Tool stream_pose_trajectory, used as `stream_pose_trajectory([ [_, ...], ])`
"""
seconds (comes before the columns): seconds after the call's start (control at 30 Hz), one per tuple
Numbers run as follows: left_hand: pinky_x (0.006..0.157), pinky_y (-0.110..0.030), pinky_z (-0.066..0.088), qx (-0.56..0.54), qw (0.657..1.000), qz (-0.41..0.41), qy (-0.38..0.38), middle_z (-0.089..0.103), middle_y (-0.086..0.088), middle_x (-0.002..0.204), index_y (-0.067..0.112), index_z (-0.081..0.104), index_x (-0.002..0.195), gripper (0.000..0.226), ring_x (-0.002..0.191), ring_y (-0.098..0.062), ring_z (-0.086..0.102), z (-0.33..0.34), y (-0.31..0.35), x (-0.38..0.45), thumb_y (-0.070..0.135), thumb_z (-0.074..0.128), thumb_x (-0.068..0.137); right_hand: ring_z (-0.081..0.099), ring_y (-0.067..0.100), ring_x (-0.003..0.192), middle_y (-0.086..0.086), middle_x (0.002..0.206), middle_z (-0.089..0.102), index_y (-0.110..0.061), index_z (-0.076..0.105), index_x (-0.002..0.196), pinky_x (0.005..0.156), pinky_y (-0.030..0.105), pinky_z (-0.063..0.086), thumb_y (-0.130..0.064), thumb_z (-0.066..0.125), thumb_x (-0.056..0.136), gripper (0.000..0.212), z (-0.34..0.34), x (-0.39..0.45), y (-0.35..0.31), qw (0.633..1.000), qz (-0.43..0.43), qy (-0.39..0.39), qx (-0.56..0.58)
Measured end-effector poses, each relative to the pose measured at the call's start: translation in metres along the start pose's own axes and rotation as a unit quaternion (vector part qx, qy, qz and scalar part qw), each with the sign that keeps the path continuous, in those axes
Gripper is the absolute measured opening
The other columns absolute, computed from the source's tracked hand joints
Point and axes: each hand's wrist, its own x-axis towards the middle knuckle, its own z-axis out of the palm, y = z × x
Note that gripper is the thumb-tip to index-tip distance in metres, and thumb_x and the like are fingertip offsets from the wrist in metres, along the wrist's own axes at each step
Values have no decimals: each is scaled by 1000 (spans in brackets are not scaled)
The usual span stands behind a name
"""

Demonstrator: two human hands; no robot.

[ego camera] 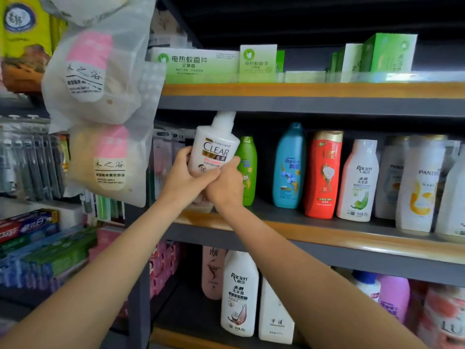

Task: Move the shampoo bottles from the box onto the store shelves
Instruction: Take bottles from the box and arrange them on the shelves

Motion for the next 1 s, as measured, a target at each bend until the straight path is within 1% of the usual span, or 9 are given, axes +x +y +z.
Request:
stream_pose_trajectory([
  [0.1, 81, -13, 41, 9, 1000, 22, -7, 52, 8, 115, 18, 39, 134, 66, 99, -2, 52, 0, 2, 0, 20, 74, 77, 60, 25, 91, 5, 103, 61, -11, 35, 106, 78, 32, 48, -37, 76, 71, 60, -8, 4, 2, 998, 32, -34, 43],
  [0.2, 90, -24, 40, 36, 998, 39, -39, 51, 5, 124, 20, 41, 133, 68, 110, -9, 49, -1, 6, 8, 27, 76, 75, 64, 24, 93, 4, 104, 65, -14, 42, 112, 78, 43, 57, -37, 79, 64, 65, -8, 5, 2, 987, 81, -28, 137],
  [0.37, 96, -32, 41, 45, 994, 48, -91, 49, 1, 130, 24, 42, 133, 67, 117, -14, 47, -5, 12, 13, 32, 75, 75, 65, 9, 66, 3, 90, 68, -12, 59, 112, 62, 39, 60, -9, 75, 74, 42, -23, 2, 5, 944, 114, -110, 289],
  [0.5, 91, -26, 42, 27, 986, 26, -160, 50, 4, 127, 30, 36, 138, 66, 113, -12, 51, -2, 16, 13, 32, 68, 81, 66, 25, 94, 11, 104, 67, -12, 61, 106, 67, 39, 60, -3, 70, 79, 29, -41, 2, 9, 914, 145, -185, 331],
  [0.6, 78, -13, 43, 51, 972, 26, -229, 51, 7, 121, 31, 30, 142, 68, 107, -9, 51, 3, 30, 19, 28, 66, 84, 63, 30, 96, 15, 104, 64, -7, 58, 115, 69, 40, 60, 3, 63, 83, 34, -52, 5, 13, 885, 188, -232, 358],
  [0.67, 75, -8, 41, 49, 968, 39, -243, 48, 8, 121, 31, 30, 141, 69, 107, -7, 49, 4, 36, 16, 24, 67, 84, 63, 29, 98, 16, 109, 64, -5, 55, 122, 72, 40, 60, 6, 64, 81, 44, -58, 7, 17, 895, 163, -232, 344],
  [0.77, 93, -20, 44, -5, 971, 65, -230, 47, 13, 128, 45, 34, 129, 65, 116, -5, 48, -1, 31, -3, 23, 72, 81, 64, 28, 99, 18, 117, 63, -7, 51, 126, 78, 40, 58, 12, 70, 71, 61, -71, -1, 18, 936, 85, -212, 268],
  [0.87, 97, -13, 39, -59, 975, 137, -163, 47, 29, 126, 55, 33, 119, 64, 118, 11, 44, -5, 32, -38, 21, 71, 80, 61, 17, 104, 6, 113, 64, -6, 52, 124, 87, 23, 52, 3, 82, 61, 70, -87, -19, 11, 980, -62, -136, 131],
  [1.0, 95, -18, 46, -144, 966, 168, -137, 52, 23, 126, 52, 36, 122, 61, 120, 3, 49, -15, 49, -80, 31, 72, 77, 66, 12, 94, 5, 102, 69, -1, 57, 114, 79, 27, 55, -18, 82, 56, 66, -101, -59, -12, 965, -172, -134, 142],
])
